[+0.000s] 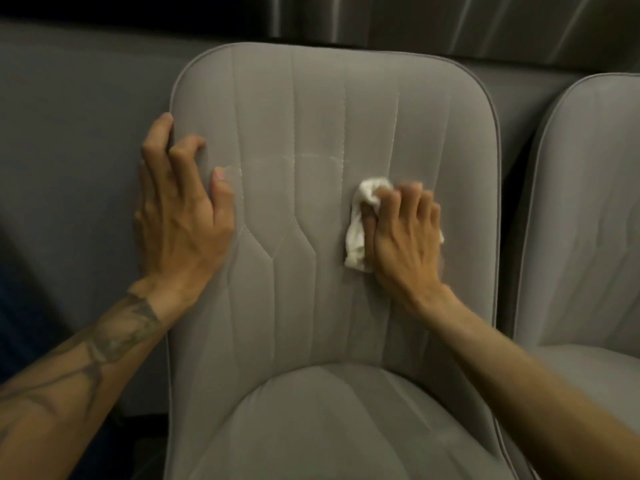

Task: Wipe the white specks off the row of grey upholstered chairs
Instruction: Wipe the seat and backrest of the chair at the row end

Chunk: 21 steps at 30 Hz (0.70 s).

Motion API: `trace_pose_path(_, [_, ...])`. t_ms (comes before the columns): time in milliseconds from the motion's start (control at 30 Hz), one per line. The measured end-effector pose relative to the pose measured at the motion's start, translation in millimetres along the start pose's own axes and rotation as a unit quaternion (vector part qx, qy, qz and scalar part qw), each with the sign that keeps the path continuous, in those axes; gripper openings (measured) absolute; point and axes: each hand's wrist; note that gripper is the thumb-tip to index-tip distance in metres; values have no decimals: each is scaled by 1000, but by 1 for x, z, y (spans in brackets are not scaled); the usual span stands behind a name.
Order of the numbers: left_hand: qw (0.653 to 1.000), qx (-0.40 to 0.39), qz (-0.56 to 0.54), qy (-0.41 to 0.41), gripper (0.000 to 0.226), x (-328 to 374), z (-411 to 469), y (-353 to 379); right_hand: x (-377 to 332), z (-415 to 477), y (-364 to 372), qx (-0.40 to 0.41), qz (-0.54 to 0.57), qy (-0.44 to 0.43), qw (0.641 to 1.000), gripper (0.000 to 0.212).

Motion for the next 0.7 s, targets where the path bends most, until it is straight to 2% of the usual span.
trace_pose_path(133, [1000, -6, -3, -3, 35, 2, 0, 0, 0, -72, -2, -99, -21, -152, 983, 29])
trace_pose_path(200, [1000, -8, -8, -2, 33, 3, 0, -1, 10, -66, -3, -108, -24, -197, 974, 30])
trace_pose_path(233, [1000, -7, -10, 0, 33, 3, 0, -1, 12, -59, -3, -102, -20, -181, 978, 28])
trace_pose_path(333, [1000, -3, -13, 5, 32, 3, 0, -2, 2, -56, 1, -60, -8, -47, 997, 25])
trace_pose_path(367, [1000, -2, -12, 6, 32, 3, 0, -1, -5, -70, 3, -62, -7, -25, 998, 26])
trace_pose_path(400, [1000, -1, -8, 7, 32, 3, 0, -2, -11, -89, 4, -75, -8, -36, 996, 28])
trace_pose_path(500, [1000, -3, -2, 5, 33, 4, 0, -2, -11, -138, 5, -133, -30, -168, 976, 36])
trace_pose_path(567, [1000, 0, 0, 3, 33, 4, 0, -2, -2, -136, 7, -130, -30, -222, 966, 32])
trace_pose_path(633, [1000, 0, -4, 7, 33, 4, 0, -2, 1, -125, 9, -120, 3, -185, 975, 32])
trace_pose_path(700, [1000, 5, -1, 6, 32, 3, 1, -2, -7, -118, 12, -97, 33, -87, 991, 31])
Point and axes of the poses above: each hand's wrist, its own z-axis towards the middle knuckle, its own y-axis out of the palm, x = y × z, and after that the axes turned 6 degrees about -z, right-handed
